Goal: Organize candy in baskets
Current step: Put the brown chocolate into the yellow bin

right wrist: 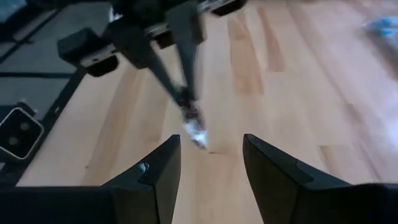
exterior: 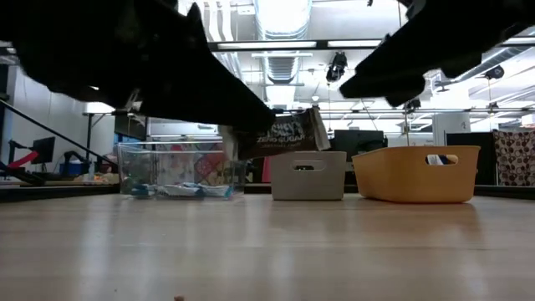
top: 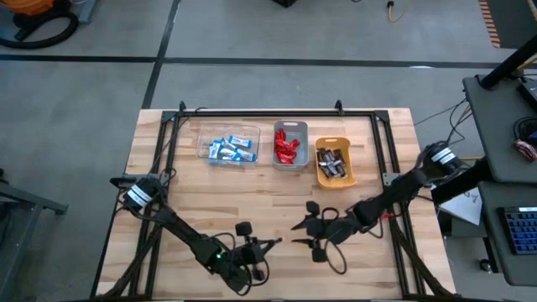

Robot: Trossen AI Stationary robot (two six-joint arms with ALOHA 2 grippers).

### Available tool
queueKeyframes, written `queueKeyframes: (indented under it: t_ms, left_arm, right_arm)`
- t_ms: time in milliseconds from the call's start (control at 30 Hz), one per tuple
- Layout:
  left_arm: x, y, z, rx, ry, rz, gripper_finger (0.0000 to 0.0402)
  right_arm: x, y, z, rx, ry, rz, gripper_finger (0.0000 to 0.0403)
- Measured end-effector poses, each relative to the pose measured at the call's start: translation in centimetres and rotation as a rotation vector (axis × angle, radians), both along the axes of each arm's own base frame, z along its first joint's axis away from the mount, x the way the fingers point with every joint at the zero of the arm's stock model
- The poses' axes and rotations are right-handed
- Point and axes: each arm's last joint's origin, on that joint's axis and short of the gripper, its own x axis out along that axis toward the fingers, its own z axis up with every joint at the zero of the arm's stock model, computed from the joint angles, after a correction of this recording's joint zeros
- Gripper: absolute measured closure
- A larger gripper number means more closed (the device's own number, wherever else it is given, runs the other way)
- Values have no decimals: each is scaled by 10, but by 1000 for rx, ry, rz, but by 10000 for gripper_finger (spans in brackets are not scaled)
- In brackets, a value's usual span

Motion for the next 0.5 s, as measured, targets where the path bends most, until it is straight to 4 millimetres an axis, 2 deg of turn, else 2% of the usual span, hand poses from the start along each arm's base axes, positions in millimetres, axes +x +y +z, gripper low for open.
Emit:
queueKeyframes:
  t_ms: [200, 500]
  left_arm:
    - [5, 2, 4, -2, -23, 9, 364]
    - [13, -4, 19, 8, -43, -5, 364]
  right_arm:
    - [18, 8, -13, -24, 37, -7, 239]
    - [34, 7, -19, -67, 38, -7, 248]
